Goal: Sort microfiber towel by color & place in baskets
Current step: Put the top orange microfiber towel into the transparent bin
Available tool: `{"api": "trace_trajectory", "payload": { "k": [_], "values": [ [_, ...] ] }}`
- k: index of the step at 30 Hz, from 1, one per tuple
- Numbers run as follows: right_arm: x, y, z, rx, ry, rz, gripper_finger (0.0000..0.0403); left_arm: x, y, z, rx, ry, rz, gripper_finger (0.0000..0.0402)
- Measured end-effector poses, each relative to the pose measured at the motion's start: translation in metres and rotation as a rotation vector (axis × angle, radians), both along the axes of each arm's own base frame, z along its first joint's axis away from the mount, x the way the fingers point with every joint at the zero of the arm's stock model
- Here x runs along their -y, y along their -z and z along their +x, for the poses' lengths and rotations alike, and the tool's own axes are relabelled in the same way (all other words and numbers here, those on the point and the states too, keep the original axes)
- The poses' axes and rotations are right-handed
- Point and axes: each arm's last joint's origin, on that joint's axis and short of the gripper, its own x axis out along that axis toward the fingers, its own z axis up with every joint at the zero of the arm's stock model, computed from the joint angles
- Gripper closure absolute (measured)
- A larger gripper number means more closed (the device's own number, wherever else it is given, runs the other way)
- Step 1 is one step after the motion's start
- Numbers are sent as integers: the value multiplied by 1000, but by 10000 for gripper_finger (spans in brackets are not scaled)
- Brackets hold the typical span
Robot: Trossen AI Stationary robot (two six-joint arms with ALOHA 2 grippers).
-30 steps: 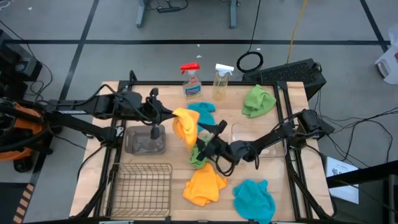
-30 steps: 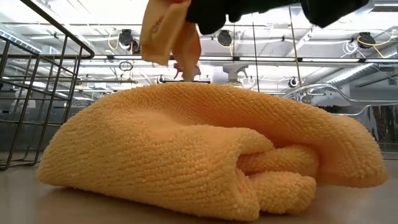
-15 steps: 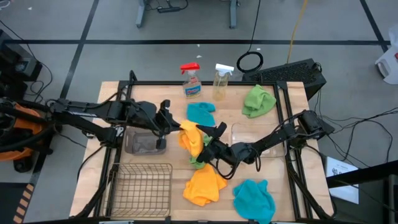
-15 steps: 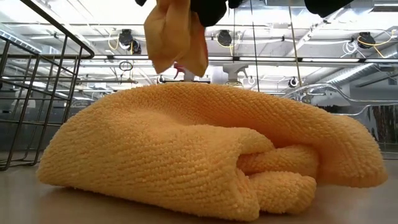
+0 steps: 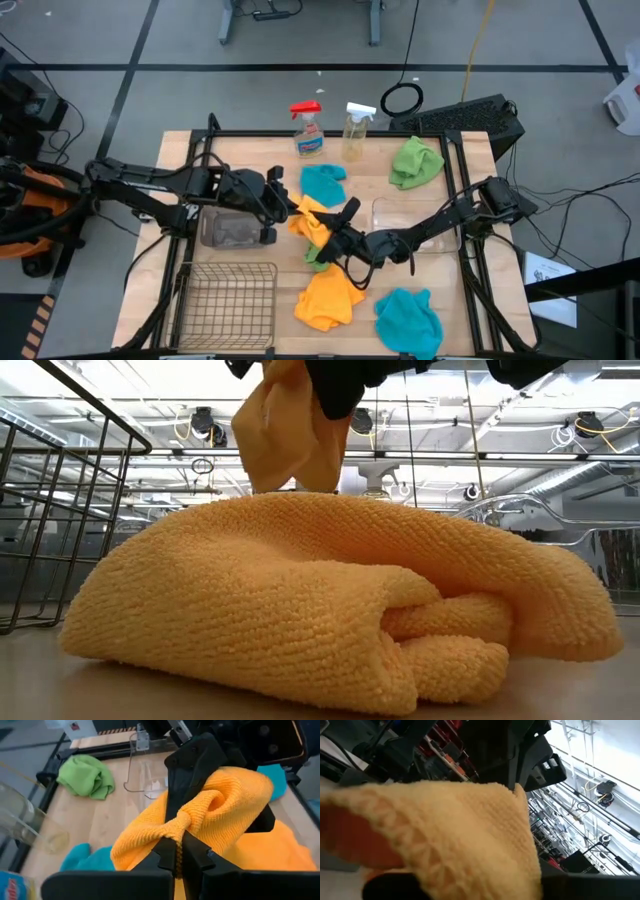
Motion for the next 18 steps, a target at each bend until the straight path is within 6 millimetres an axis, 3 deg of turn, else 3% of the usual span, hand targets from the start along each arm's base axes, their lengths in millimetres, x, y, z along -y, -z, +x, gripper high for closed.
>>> {"api": "trace_trajectory", "payload": {
  "k": [9,13,18],
  "values": [
    [-10,2,-6,-18,91,20,398,4,1,-3,-28,-56,-105,280],
    [-27,3,-14,-46,143,5,400,12,-2,-7,-18,-41,-123,241],
    [-53,-9,-35,-88,207,-21,401,22,1,-13,-22,-75,-101,229]
  ]
}}
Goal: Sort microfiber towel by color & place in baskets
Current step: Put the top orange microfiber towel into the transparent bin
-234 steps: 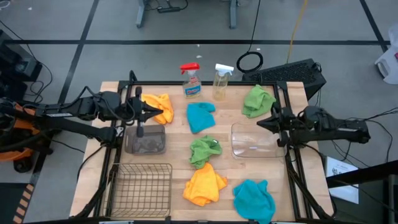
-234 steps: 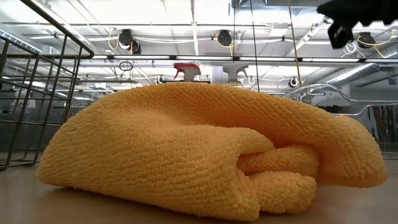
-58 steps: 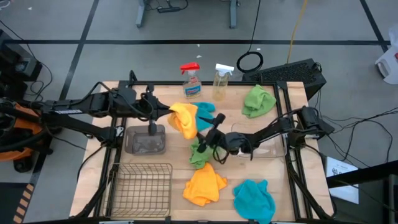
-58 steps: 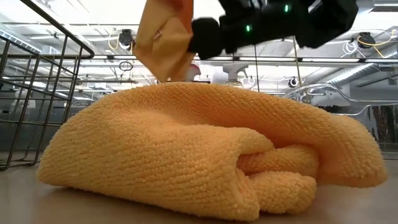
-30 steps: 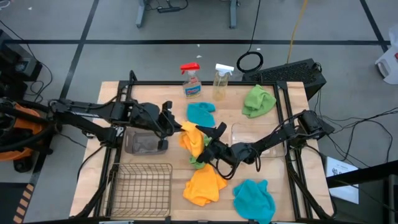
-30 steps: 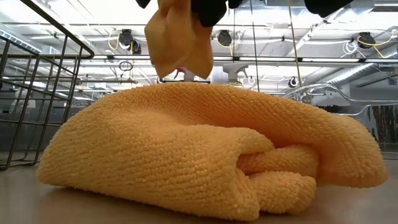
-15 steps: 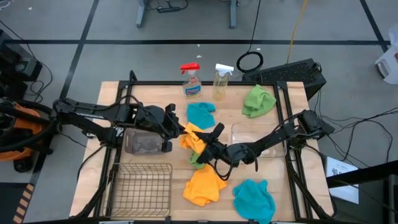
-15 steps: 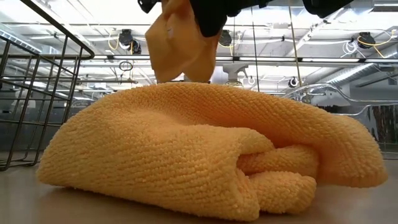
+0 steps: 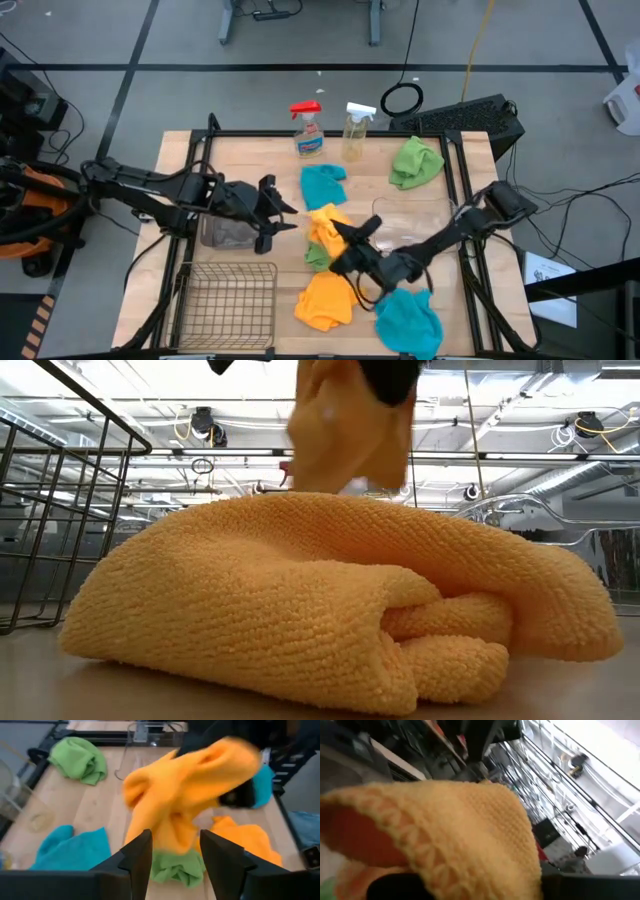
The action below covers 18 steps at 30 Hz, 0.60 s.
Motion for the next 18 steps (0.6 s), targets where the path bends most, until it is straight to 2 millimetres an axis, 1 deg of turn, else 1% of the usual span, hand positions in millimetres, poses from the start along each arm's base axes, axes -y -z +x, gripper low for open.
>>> {"api": "trace_trajectory", "payload": {
  "k": [4,7,10,12,15,18],
  "values": [
    [-18,-21,-21,24,-60,21,402,8,10,-5,-16,-53,37,228],
    [-24,-43,-41,51,-82,49,402,14,19,-7,-20,-87,36,228],
    [-21,-68,-62,83,-72,93,402,22,30,-7,6,-82,36,228],
    [-17,-80,-76,90,-61,116,402,27,33,-5,62,-69,16,228],
    [-14,-93,-95,116,-59,167,402,32,33,0,174,-63,-25,228],
    [-13,-99,-117,132,-16,199,403,34,38,4,226,-59,-41,228]
  ]
}}
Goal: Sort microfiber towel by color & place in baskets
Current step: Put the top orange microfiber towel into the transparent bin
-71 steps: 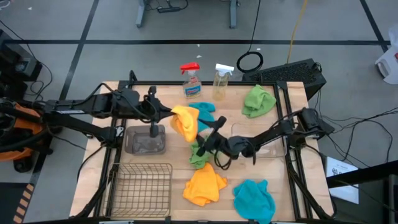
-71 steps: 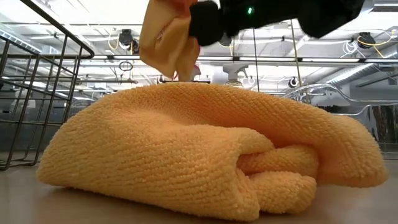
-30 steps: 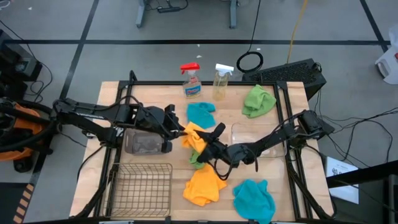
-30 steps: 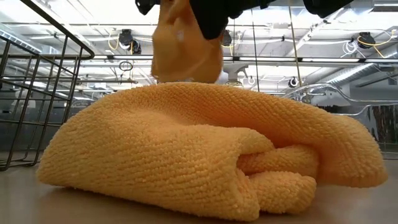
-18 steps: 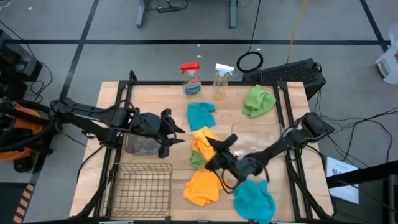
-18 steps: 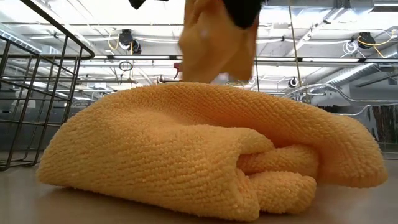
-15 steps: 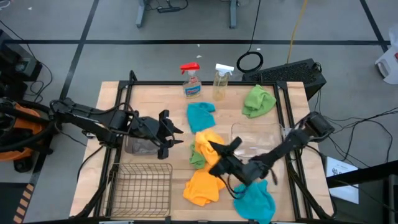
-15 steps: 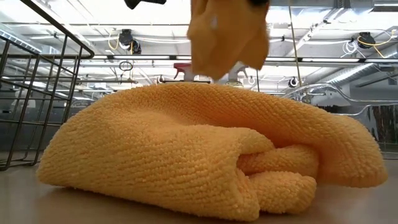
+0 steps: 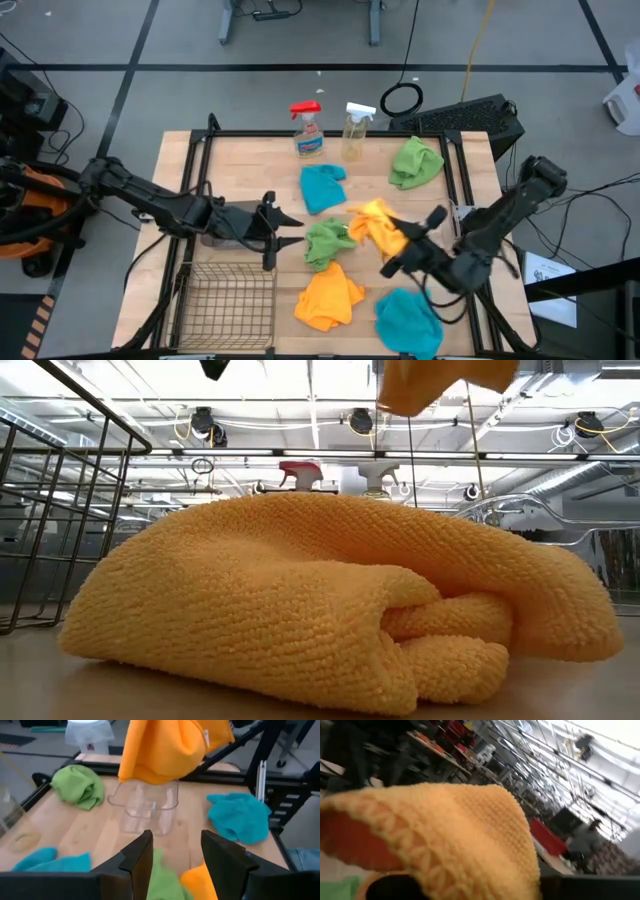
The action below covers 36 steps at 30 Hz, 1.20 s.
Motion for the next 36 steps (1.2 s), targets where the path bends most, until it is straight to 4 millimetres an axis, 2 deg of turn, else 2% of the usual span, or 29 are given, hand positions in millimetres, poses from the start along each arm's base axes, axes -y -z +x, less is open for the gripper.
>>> {"api": "trace_trajectory", "payload": {
  "k": [7,12,20,24,29,36],
  "values": [
    [-1,-9,-44,57,-81,67,403,3,18,9,-7,1,4,228],
    [5,-8,-67,97,-149,123,403,7,29,20,-20,1,10,228],
    [37,-20,-88,100,-151,133,402,12,44,35,-19,0,11,228],
    [58,-24,-100,91,-226,205,402,13,46,39,-4,0,5,228],
    [84,-10,-115,57,-211,268,402,13,47,39,-12,1,12,228],
    [109,18,-128,-72,-117,521,402,12,48,39,-19,22,83,228]
  ]
}}
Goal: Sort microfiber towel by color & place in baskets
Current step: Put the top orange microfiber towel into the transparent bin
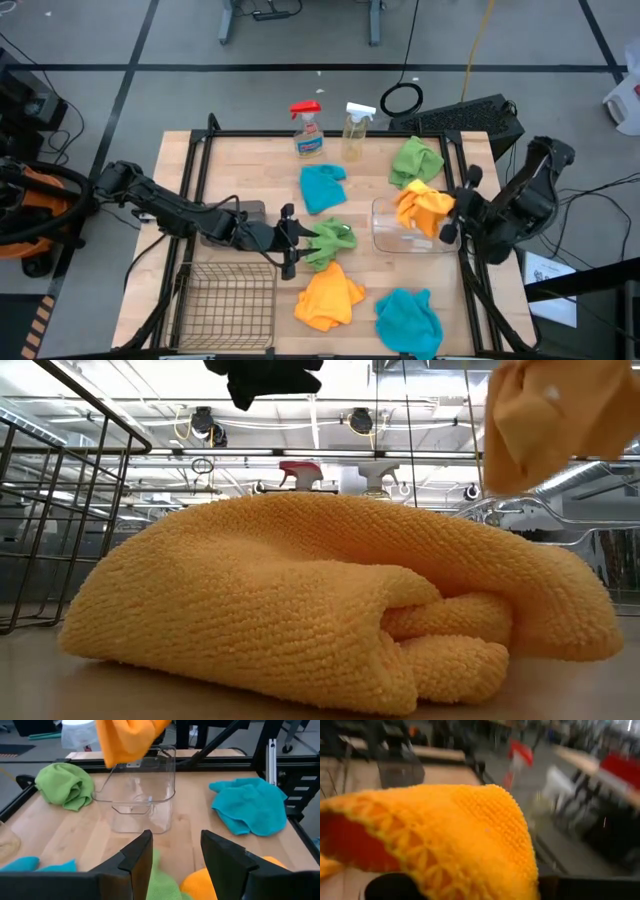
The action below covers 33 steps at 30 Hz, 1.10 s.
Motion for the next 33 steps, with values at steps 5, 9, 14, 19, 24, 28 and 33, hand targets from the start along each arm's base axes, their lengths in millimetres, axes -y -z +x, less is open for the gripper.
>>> {"api": "trace_trajectory", "payload": {
  "k": [5,9,14,19,24,28,33],
  "values": [
    [1,23,-1,-117,44,75,402,-7,0,2,0,-24,1,228],
    [-2,43,0,-184,46,124,401,-12,0,3,-3,-41,1,228],
    [-3,62,1,-210,59,138,400,-19,0,5,-4,-63,0,228],
    [-1,77,-1,-191,115,167,399,-24,0,6,-3,-83,-5,228],
    [-3,93,1,-152,145,232,399,-30,0,8,-2,-101,-5,228],
    [-8,102,5,-113,135,293,399,-33,0,9,4,-115,-6,228],
    [-10,106,10,-60,179,399,399,-37,0,9,5,-127,-7,228]
  ]
}}
